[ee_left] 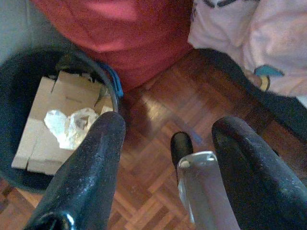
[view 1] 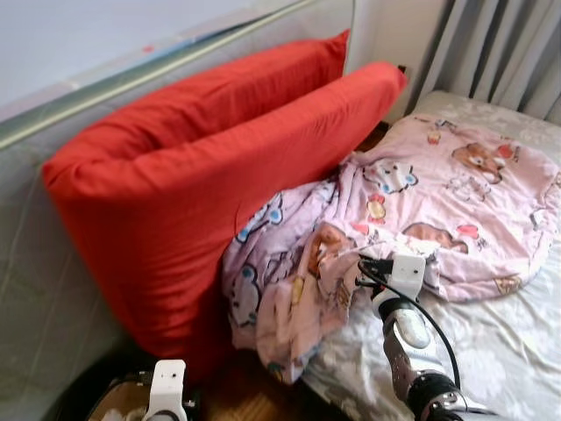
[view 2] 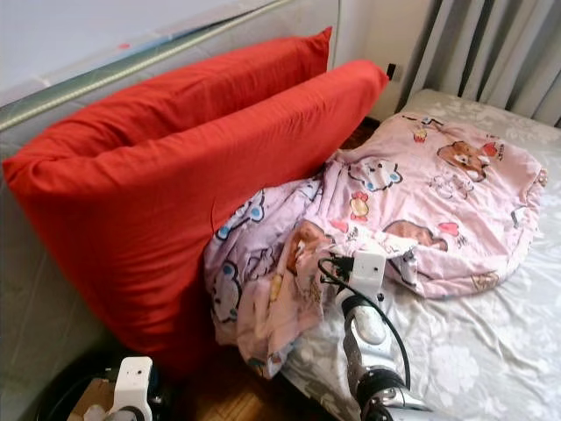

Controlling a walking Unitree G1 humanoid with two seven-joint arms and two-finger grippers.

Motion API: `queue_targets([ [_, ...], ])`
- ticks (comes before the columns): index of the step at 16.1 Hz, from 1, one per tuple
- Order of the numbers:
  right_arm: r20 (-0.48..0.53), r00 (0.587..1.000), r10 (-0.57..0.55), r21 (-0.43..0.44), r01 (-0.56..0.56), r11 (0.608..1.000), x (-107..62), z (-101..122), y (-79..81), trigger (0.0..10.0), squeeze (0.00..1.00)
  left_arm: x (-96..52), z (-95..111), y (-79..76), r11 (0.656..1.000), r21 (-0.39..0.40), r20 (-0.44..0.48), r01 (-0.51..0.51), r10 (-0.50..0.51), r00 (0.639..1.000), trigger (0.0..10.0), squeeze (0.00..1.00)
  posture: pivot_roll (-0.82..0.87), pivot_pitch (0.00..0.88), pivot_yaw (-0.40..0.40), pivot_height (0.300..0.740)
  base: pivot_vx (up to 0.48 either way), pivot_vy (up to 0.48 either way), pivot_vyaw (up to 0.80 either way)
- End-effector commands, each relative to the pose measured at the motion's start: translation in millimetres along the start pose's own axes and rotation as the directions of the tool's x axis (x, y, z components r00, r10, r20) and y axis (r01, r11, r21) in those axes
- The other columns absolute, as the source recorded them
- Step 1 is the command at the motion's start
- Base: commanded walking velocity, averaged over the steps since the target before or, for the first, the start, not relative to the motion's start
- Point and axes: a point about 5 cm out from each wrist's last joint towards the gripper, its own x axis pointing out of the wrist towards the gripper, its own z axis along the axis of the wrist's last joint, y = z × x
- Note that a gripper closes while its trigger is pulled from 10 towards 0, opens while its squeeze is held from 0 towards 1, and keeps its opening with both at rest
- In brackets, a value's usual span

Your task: Clean up the room

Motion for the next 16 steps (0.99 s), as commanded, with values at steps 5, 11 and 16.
queue_targets([
  [5, 0.007, 1.0, 0.013, -0.01, -0.013, 1.0, 0.3, 1, 3.6, 10.0, 0.0, -2.1, -8, 1.5, 1.0, -0.004, -0.033, -0.003, 0.002, 0.999, 10.0, 0.0, -0.07, 0.038, -0.005, 0.74, -0.289, 0.0, 0.0],
  [11, 0.115, 0.993, -0.032, -0.025, 0.035, 0.999, 2.4, 16, -1.0, 10.0, 0.0, -2.1, -8, 0.5, 1.0, -0.002, -0.034, 0.0, 0.0, 0.999, 10.0, 0.0, -0.07, 0.034, -0.005, 0.74, -0.294, 0.0, 0.0],
  [16, 0.225, 0.973, -0.053, -0.127, 0.083, 0.988, 4.9, 34, -2.6, 10.0, 0.0, -1.6, -7, -1.3, 1.0, 0.001, -0.027, 0.006, -0.006, 1.0, 10.0, 0.0, -0.07, 0.034, -0.004, 0.74, -0.296, 0.0, 0.0],
])
